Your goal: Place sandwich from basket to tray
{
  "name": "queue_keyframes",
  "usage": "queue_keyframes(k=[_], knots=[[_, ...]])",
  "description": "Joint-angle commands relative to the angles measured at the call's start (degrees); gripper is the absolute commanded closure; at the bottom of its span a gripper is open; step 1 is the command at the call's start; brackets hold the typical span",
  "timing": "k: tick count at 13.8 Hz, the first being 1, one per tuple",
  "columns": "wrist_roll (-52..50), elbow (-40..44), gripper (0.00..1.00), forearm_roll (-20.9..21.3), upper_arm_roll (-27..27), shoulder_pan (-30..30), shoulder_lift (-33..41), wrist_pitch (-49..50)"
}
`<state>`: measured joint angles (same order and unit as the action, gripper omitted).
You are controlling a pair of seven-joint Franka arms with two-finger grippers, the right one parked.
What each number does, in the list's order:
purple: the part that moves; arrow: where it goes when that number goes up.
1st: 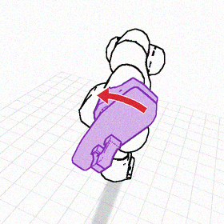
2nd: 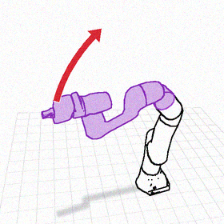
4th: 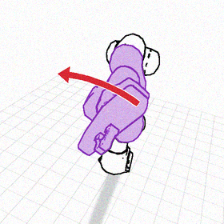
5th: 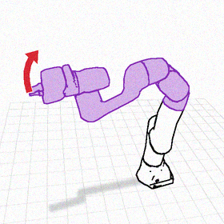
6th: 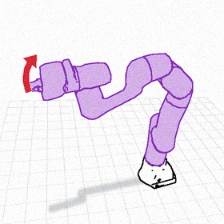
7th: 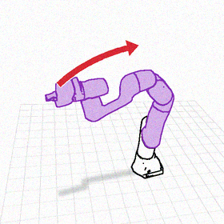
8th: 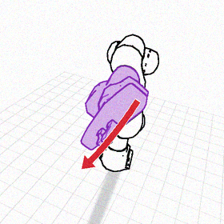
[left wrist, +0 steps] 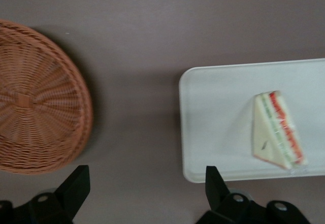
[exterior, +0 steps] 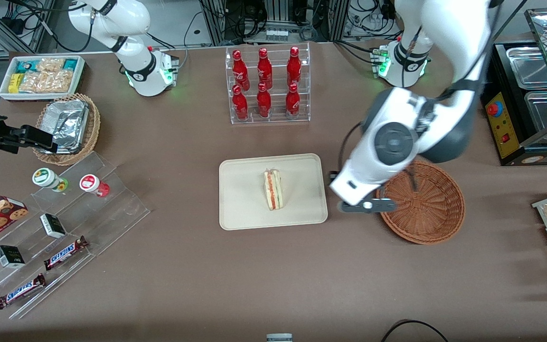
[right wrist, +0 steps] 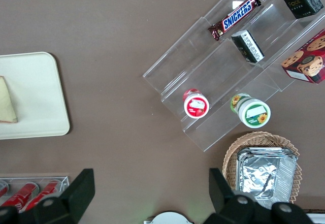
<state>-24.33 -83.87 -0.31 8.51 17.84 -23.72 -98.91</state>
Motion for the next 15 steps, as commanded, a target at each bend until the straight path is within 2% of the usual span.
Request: queue_keyframes(k=[1, 6, 10, 15], knots=[[8.92, -4.11, 0.00, -1.27, 0.46, -5.78, 5.34, 3.61], [15.54, -5.68, 0.00, -0.83, 0.20, -11.51, 10.96, 8.99], [15.89, -14.20, 0.00, -0.30, 0.72, -15.72, 20.88, 8.81], [20.54, -13.87, 0.00, -0.30, 0.90, -20.47, 26.35, 15.84]])
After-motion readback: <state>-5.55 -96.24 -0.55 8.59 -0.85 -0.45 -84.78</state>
